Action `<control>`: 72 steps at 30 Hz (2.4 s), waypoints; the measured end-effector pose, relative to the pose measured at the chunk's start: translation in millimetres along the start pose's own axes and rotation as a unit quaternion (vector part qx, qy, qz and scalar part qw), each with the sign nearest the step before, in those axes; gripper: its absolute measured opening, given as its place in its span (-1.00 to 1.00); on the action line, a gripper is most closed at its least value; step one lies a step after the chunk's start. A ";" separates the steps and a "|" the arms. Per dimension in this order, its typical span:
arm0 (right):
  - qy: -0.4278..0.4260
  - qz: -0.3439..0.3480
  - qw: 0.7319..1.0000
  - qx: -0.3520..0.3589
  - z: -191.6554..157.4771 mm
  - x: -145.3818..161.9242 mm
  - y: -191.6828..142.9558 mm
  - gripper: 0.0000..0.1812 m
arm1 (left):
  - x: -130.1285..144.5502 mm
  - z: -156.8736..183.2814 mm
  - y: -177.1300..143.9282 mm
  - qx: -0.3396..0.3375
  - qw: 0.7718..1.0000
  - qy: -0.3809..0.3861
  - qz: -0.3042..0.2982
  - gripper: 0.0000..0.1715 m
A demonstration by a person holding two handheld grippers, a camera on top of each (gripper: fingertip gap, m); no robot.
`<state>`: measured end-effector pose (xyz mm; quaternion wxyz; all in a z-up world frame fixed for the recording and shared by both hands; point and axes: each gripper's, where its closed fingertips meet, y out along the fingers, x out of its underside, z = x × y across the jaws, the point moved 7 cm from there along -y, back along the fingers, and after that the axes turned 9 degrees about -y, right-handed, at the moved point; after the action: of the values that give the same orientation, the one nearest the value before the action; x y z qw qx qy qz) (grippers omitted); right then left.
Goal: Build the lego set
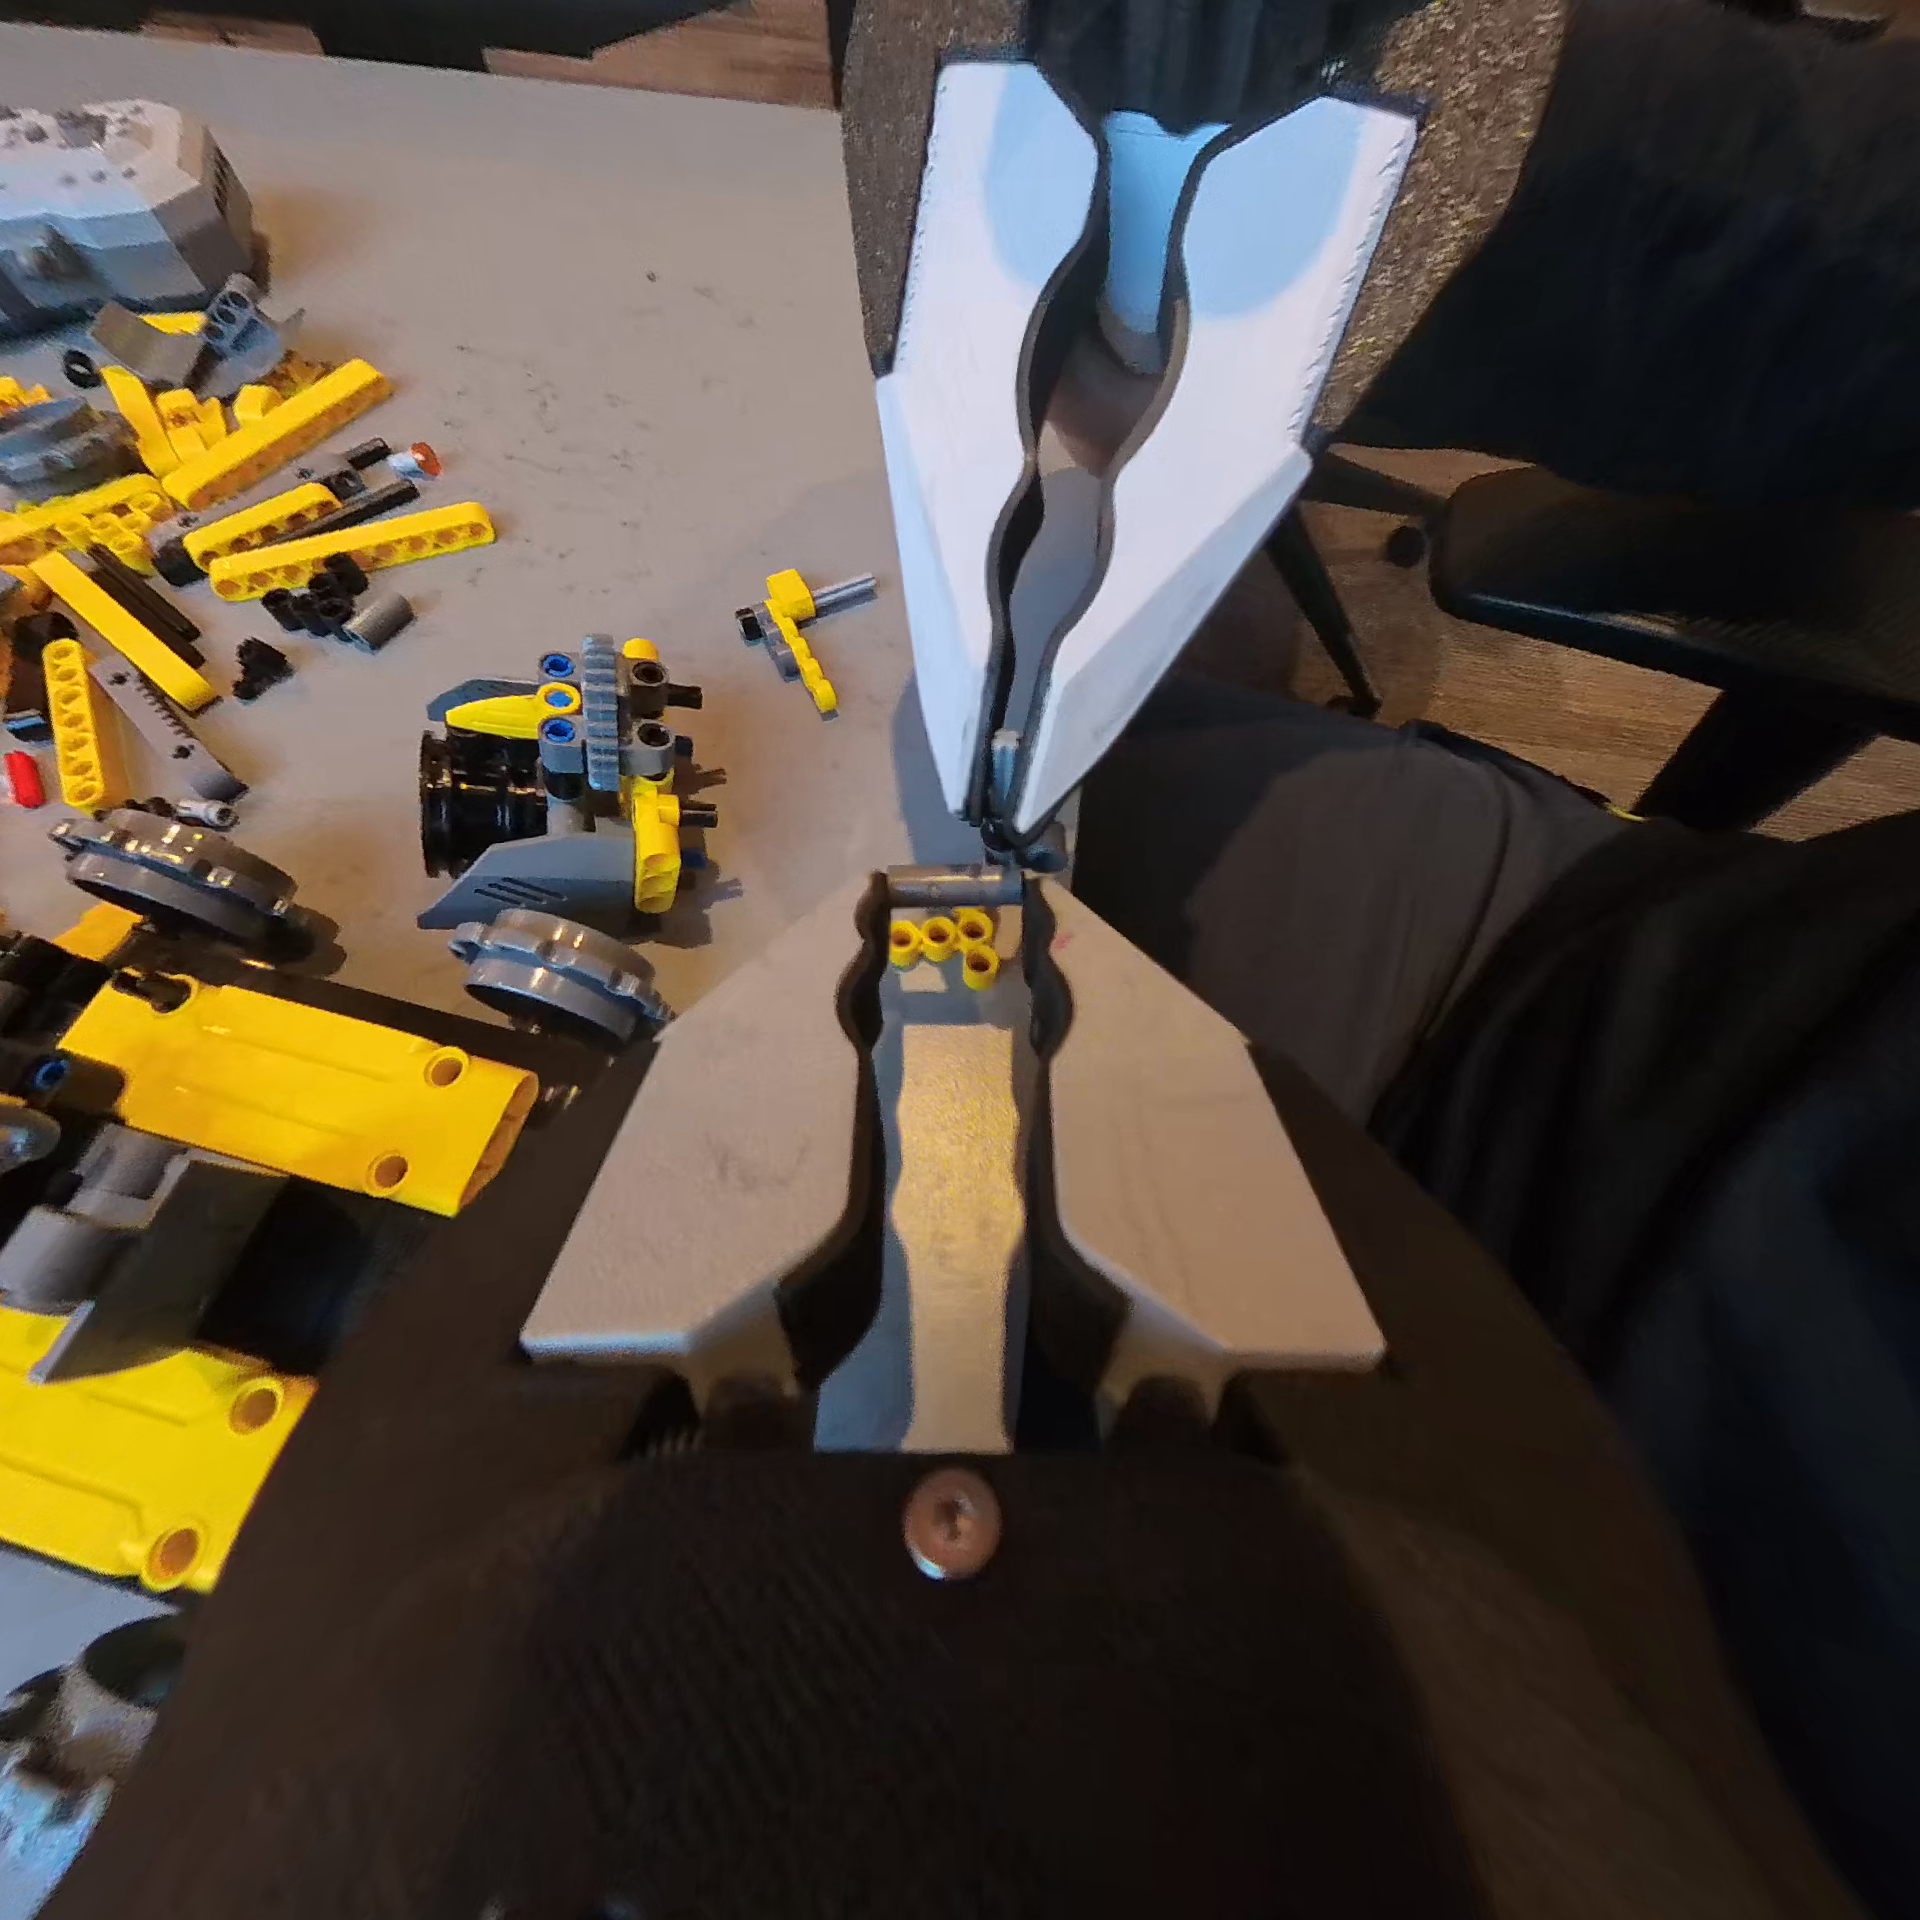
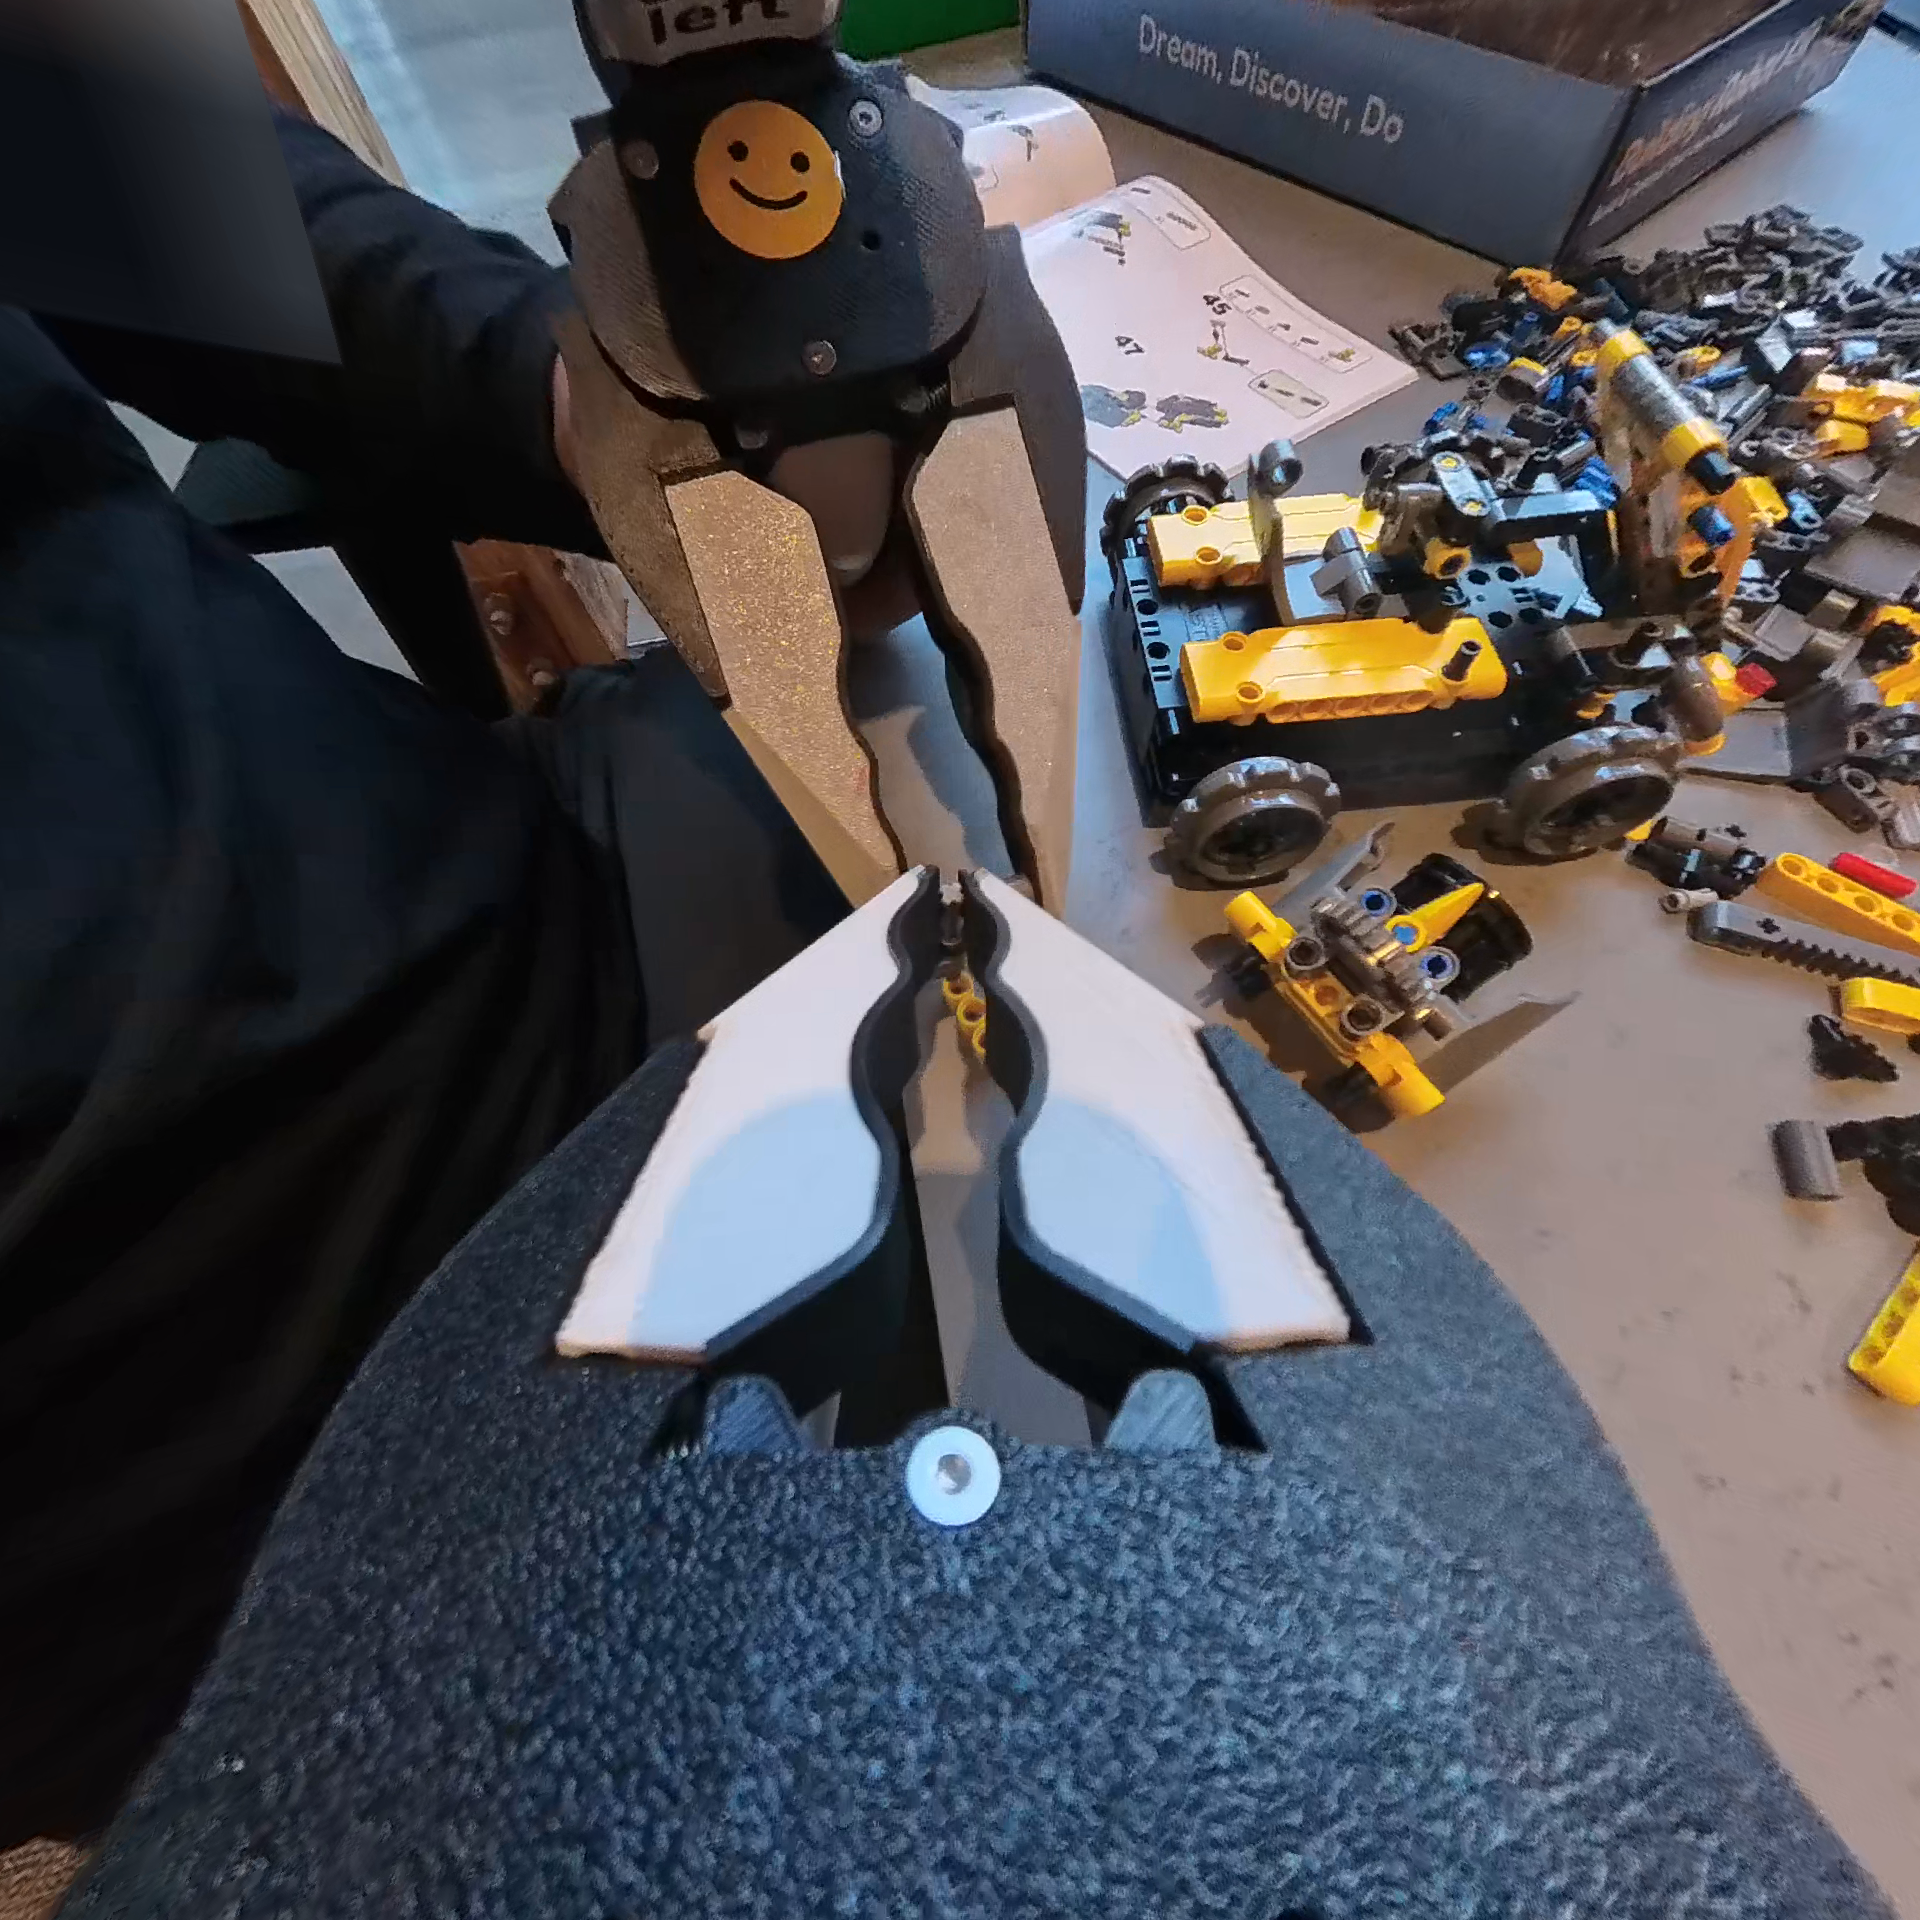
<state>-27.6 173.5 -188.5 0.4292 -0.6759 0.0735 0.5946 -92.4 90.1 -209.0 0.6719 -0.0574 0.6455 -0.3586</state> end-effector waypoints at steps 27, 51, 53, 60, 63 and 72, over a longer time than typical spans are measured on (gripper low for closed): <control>-0.005 -0.001 1.000 0.001 -1.0 -21.4 9.1 -0.87 | -0.8 -1.9 -27.2 -0.026 0.995 0.014 0.096 -0.72; -0.036 -0.010 0.999 0.021 -10.0 -14.7 1.0 -0.81 | -3.1 0.7 -26.8 -0.017 0.994 0.020 0.109 -0.72; -0.041 -0.005 0.999 0.020 -10.0 -15.2 -0.1 -0.81 | -3.4 2.0 -26.1 -0.015 0.994 0.024 0.110 -0.72; -0.053 0.002 0.999 0.010 -7.4 -18.3 -4.4 -0.81 | -2.5 5.3 -24.1 -0.019 0.994 0.042 0.103 -0.72; -0.065 -0.010 0.998 0.005 -6.5 -18.9 -2.7 -0.83 | -1.7 7.6 -22.6 -0.022 0.994 0.055 0.097 -0.72; -0.102 -0.054 0.993 0.004 -9.3 -19.9 0.4 -0.93 | -0.4 8.1 -19.5 -0.035 0.994 0.063 0.084 -0.72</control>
<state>-26.6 158.9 -172.2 0.4690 -0.6130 -0.0046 0.6358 -92.9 72.8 -196.9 0.6552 -0.0037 0.7014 -0.2807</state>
